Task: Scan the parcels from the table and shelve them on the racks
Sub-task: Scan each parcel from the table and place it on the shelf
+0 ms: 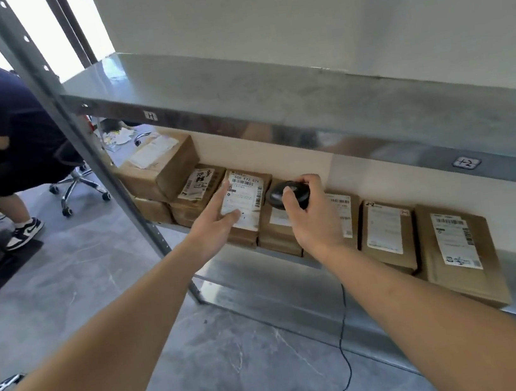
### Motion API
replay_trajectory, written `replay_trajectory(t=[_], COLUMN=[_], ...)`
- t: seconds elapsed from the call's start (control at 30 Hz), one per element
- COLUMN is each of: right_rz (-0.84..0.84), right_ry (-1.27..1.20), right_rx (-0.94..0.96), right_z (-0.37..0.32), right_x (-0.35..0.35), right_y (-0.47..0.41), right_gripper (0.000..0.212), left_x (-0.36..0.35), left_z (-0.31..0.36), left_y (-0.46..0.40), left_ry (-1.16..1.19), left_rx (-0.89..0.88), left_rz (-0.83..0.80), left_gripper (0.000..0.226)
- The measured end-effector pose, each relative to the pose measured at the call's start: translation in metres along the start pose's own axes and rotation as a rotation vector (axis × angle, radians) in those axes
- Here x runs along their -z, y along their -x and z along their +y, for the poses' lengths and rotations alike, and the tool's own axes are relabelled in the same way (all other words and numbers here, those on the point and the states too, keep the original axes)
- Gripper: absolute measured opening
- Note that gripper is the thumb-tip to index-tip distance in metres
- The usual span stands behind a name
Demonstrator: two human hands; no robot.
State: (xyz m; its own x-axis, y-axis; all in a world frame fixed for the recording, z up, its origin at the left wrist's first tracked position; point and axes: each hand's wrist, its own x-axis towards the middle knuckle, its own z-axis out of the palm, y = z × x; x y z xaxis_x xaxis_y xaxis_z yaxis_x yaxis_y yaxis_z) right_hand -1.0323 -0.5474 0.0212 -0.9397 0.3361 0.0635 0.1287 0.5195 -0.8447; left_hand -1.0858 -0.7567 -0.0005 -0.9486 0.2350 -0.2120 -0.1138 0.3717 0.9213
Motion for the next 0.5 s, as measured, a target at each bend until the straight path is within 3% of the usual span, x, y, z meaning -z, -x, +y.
replay_trajectory(t=[0.27, 0.5], right_rz=[-0.104, -0.255], right_ry=[0.061, 0.152], right_rx=[-0.071, -0.189], right_z=[-0.008, -0.017], right_x=[-0.054, -0.089], right_y=[-0.070, -0.106], right_gripper=[0.029, 0.034], left_x=[0.045, 0.066], left_z=[-0.017, -0.027], left_y=[-0.075, -0.106], left_ry=[0.019, 0.000], left_rx=[0.056, 0.144], left_rz=[0.067, 0.110], left_gripper=[0.066, 0.064])
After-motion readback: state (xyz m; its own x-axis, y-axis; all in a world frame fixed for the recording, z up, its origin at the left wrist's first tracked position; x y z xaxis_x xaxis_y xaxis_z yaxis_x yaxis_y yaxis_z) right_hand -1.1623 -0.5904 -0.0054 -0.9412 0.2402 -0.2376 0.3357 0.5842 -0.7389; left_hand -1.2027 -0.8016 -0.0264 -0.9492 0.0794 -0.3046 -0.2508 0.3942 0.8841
